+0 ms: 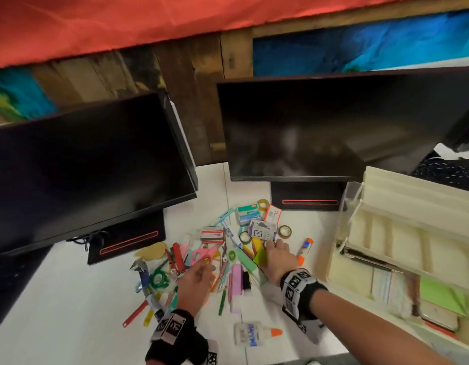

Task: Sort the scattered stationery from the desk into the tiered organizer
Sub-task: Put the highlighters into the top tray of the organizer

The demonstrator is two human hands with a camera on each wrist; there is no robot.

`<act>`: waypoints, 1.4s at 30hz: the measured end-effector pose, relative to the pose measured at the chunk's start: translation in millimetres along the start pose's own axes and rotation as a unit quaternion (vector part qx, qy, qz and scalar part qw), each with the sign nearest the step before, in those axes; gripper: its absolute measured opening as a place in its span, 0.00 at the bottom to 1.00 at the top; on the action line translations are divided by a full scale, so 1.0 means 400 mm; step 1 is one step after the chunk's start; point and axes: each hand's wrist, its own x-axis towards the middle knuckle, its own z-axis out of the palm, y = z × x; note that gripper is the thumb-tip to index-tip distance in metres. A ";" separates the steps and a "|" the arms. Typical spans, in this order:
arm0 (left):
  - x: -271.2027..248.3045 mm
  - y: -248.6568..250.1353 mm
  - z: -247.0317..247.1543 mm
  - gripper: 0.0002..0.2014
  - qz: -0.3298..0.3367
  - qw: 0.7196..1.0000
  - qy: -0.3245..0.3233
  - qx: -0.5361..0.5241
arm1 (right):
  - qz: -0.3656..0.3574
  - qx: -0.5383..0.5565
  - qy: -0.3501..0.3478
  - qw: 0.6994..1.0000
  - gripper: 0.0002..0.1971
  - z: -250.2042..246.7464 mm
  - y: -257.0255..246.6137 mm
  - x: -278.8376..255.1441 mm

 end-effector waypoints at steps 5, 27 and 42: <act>0.002 -0.019 -0.004 0.08 0.001 0.999 -0.028 0.016 | 0.008 0.140 -0.010 0.990 0.12 0.013 0.017 0.003; 0.071 0.112 0.251 0.22 0.197 0.750 -0.173 0.608 | 0.093 0.670 0.066 0.734 0.15 -0.062 0.242 -0.263; 0.089 0.144 0.282 0.23 0.381 0.674 -0.193 0.602 | 0.098 0.648 0.128 0.744 0.06 -0.125 0.397 -0.334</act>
